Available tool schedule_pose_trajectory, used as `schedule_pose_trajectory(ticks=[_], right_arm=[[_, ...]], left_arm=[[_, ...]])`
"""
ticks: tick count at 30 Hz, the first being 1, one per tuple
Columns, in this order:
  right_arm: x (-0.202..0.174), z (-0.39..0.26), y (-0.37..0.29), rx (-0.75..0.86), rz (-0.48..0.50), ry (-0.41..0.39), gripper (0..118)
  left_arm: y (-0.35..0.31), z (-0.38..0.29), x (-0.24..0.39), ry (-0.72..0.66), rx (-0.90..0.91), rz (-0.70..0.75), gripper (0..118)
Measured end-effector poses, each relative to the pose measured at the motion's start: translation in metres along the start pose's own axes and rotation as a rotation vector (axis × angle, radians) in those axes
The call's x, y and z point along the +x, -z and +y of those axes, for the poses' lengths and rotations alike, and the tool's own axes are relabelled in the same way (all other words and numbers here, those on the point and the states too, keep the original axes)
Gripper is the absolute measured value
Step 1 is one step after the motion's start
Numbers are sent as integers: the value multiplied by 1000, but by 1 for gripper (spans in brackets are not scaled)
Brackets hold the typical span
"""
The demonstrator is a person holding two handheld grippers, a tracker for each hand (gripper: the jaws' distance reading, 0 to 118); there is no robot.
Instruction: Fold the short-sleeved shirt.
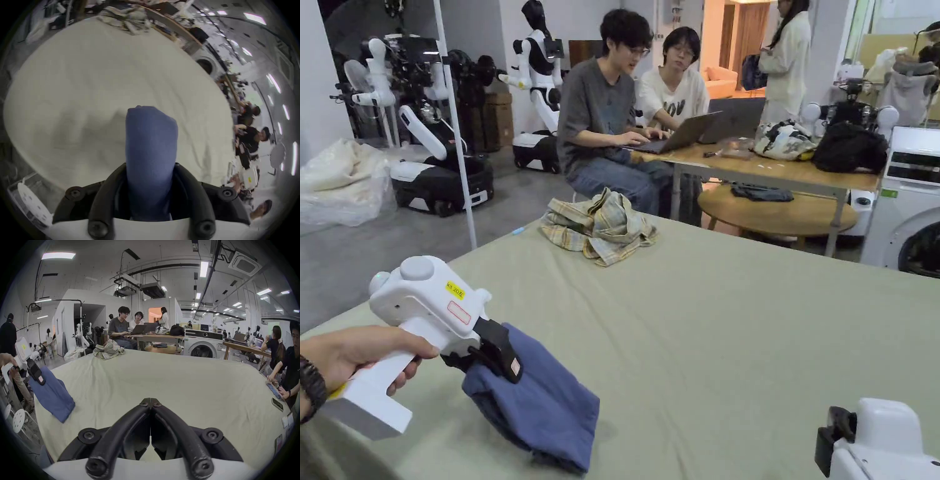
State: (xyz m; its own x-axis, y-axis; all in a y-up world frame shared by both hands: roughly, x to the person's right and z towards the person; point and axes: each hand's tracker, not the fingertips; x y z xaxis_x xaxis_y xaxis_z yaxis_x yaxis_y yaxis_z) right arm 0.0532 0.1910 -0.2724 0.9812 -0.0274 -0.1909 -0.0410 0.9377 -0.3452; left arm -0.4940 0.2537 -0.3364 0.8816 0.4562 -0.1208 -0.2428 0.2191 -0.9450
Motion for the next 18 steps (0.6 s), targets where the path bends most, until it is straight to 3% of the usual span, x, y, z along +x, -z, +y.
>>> schedule_pose_trajectory(ticks=[8, 15, 18], right_arm=[[-14, -7, 13, -30, 28, 2, 0], [-32, -1, 24, -39, 66, -32, 0], [-44, 2, 30, -49, 81, -52, 0]], left_arm=[[3, 11, -35, 35, -18, 380, 24], [14, 15, -62, 3, -16, 395, 24], [17, 15, -59, 1, -3, 421, 43]])
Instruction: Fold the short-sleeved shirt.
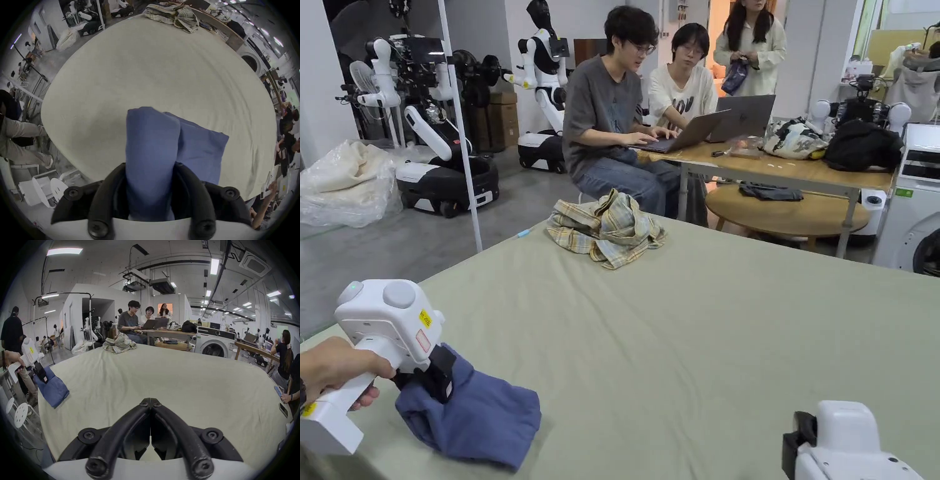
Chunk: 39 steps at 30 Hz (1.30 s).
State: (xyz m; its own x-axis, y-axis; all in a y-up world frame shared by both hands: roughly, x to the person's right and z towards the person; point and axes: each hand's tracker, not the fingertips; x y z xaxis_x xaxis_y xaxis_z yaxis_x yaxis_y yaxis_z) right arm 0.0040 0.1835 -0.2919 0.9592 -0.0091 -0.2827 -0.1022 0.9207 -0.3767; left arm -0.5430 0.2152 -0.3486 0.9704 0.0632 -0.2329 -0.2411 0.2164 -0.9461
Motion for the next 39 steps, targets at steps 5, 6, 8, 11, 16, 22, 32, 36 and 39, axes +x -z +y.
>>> schedule_pose_trajectory(ticks=[5, 6, 8, 11, 16, 22, 32, 36, 39], right_arm=[[-14, 3, 6, -16, 25, -9, 0], [-15, 4, 6, -18, 29, -12, 0], [-17, 3, 6, -18, 39, -18, 0], [-18, 4, 5, -15, 46, -20, 0], [-12, 6, 0, -8, 41, -8, 0], [9, 3, -9, -11, 6, 9, 0], [84, -4, -49, 47, -153, 70, 0], [123, -6, -71, 92, -237, 109, 0], [149, -7, -86, 129, -305, 126, 0]], left_arm=[[-22, -4, -6, 49, 43, 74, 57], [-28, -4, -9, 47, 63, 79, 57], [-42, -4, -12, 36, 116, 100, 57], [-62, -15, -4, 25, 212, 115, 57], [-52, -37, 37, 102, 310, -15, 57], [-10, -79, 127, 167, 433, -196, 57], [3, -141, 286, 218, 869, -295, 56], [1, -152, 336, 228, 980, -248, 56], [-5, -160, 369, 255, 1040, -215, 56]])
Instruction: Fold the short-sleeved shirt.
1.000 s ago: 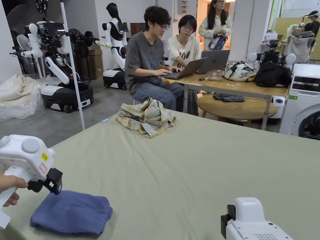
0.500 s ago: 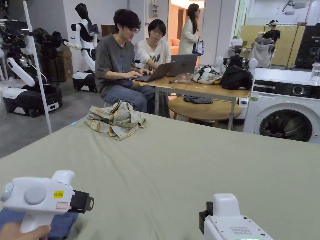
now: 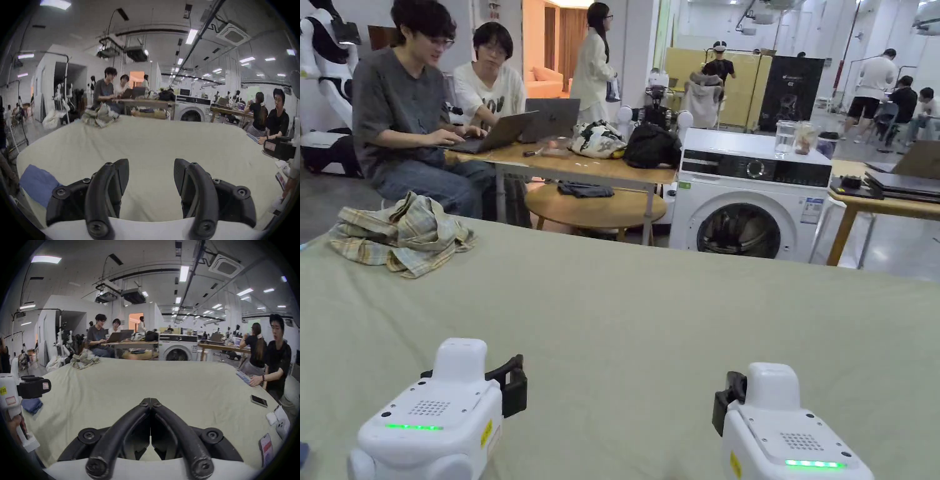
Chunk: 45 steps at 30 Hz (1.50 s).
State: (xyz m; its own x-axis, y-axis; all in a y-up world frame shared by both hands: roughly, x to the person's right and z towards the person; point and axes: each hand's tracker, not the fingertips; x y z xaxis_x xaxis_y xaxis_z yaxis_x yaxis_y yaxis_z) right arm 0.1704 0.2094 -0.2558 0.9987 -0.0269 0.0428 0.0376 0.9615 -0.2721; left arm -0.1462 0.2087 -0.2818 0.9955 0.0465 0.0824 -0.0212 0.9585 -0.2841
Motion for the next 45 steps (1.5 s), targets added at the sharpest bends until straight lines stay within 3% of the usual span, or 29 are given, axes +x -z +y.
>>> schedule_pose_trajectory(ticks=[4, 8, 10, 23, 35, 37, 39, 41, 45], right_arm=[[28, 2, -5, 35, -51, 14, 0], [42, 0, -5, 59, -78, 33, 0], [44, -1, -4, 68, -88, 35, 0], [45, -6, -10, 120, -107, 17, 0], [42, -7, -12, 129, -120, 43, 3], [43, -6, -11, 132, -112, 49, 23], [43, -4, -11, 130, -102, 58, 48], [43, -3, -10, 126, -111, 56, 70], [41, -3, -9, 131, -135, 50, 79]], left_arm=[[-3, 5, 30, 57, 70, -7, 53], [-4, 8, 49, 86, 87, -9, 7], [-3, 7, 51, 77, 83, -18, 1], [-6, 1, 43, -18, 107, -14, 0], [-13, 5, 52, 45, 134, -17, 0], [-14, 5, 52, 50, 139, -12, 12], [-14, 6, 51, 40, 140, -19, 41], [-15, 7, 50, 29, 136, -26, 61], [-15, 9, 50, 31, 152, -6, 74]])
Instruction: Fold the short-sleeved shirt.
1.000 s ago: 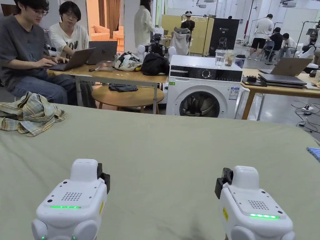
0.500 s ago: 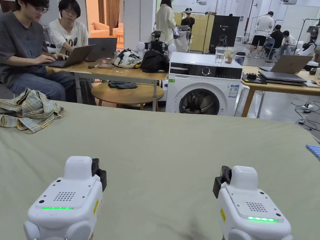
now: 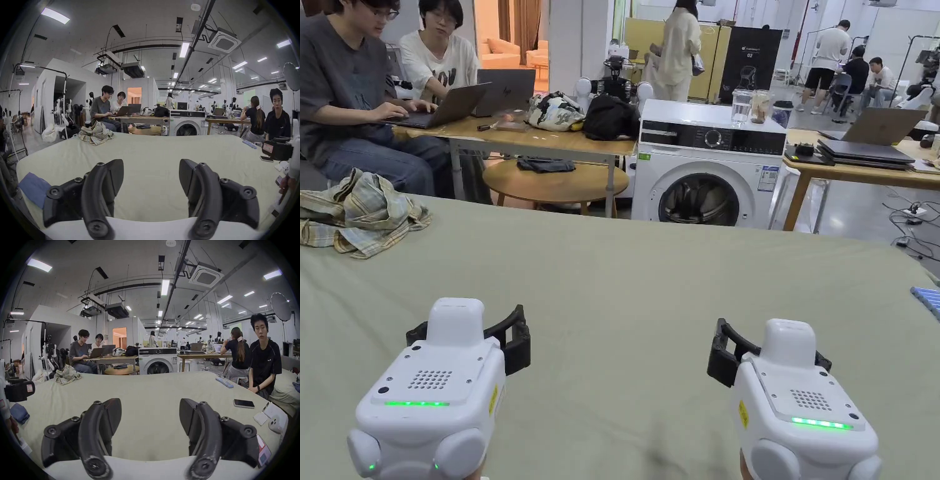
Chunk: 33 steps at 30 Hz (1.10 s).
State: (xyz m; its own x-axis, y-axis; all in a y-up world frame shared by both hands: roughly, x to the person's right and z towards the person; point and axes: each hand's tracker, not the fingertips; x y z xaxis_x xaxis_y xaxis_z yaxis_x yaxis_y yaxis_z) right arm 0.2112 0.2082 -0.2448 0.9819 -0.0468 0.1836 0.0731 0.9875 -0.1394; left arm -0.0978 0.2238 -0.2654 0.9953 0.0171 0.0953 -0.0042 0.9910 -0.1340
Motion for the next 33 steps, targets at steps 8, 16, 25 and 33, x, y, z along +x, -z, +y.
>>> schedule_pose_trajectory(ticks=[8, 16, 25, 33], right_arm=[[1, 1, 6, -15, 1, 10, 83], [-2, 3, 12, -40, -72, 11, 84], [3, 8, 15, -30, 19, 71, 84], [-8, 12, 24, -75, -118, 25, 84]], left_arm=[[2, 2, -8, -7, 4, -31, 79], [7, 2, -10, -25, 28, -48, 79], [7, 3, -9, -21, 65, -55, 79], [9, 6, -7, -1, 37, -17, 79]])
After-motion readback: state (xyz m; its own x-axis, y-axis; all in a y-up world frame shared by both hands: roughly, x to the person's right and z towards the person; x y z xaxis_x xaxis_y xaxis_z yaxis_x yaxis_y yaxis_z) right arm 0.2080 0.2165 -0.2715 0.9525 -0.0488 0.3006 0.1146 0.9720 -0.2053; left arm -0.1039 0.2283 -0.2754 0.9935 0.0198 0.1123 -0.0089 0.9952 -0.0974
